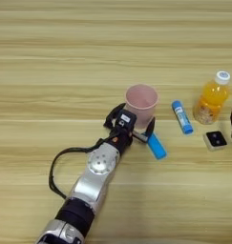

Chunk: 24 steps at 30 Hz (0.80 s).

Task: Move the objects on the table

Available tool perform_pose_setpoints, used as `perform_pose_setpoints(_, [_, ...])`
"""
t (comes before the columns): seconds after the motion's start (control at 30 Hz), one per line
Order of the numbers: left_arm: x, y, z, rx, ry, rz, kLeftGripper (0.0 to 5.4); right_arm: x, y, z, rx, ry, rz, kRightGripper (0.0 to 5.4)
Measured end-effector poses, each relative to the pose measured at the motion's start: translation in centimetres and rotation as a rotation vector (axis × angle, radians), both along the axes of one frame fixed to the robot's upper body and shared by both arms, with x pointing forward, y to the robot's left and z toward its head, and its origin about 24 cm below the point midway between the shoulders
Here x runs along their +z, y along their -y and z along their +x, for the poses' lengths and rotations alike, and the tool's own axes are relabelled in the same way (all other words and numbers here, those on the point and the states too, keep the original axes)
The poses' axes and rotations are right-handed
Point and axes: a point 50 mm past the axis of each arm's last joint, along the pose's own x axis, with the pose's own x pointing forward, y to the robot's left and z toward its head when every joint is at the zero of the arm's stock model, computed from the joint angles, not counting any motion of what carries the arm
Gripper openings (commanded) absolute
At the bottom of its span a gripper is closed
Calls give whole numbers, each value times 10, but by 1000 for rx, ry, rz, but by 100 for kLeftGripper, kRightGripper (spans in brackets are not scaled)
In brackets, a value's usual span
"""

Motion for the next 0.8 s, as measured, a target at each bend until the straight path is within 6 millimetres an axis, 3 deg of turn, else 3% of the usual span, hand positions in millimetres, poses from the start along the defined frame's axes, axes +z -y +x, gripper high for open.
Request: perform_pose_setpoints(0.8, [3, -10, -23, -41, -19, -19, 539, -1, -2, 0, -11, -1, 6, 540])
